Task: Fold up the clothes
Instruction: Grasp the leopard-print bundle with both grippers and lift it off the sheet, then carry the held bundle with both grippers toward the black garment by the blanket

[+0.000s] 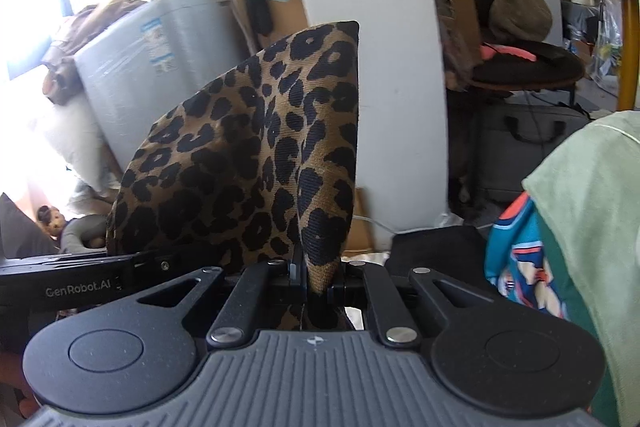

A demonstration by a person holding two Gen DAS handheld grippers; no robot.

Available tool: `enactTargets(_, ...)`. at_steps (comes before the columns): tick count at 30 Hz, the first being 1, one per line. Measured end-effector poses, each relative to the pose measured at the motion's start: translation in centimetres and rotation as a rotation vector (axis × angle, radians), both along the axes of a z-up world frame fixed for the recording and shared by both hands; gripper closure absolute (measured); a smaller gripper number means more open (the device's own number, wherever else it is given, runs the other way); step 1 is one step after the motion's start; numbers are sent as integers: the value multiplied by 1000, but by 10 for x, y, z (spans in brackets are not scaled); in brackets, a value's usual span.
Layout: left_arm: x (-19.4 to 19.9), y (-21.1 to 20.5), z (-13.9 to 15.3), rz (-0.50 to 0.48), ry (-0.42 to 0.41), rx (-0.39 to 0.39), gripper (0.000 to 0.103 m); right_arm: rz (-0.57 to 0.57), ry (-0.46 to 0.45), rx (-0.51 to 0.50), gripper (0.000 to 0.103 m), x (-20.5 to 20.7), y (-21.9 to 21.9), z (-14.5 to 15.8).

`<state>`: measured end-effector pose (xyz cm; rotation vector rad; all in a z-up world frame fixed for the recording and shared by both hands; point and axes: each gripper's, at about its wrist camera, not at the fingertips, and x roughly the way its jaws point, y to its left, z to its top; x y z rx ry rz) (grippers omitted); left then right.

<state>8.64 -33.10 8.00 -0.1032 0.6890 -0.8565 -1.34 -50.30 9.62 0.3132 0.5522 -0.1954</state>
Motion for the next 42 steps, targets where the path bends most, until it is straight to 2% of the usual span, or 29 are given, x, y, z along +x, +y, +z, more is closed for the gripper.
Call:
enactTargets(12,24,-56,-39,-55,10,-11,76,-45,45,-52,96,20,-49,-32)
enactTargets(16,35,-70,-57,-54,31,-23,76,-49,44,-74,96,30,-65,-48)
enactTargets(24,46,-107,-99,-57,1,-59,76,-104,32,-124,96,44,-102,-94)
enactTargets(29,53,-133,-136,-82,-1,-73,76,-142,40,-165,96,60,-124,-134)
enactTargets(37,94,-163,-223,-99,84,-77,76,-162,63,-140,96,91,-155,-225)
enactTargets(42,117,-168,-275,-117,123,-81,76,-153,85,-133,96,106,-165,-267)
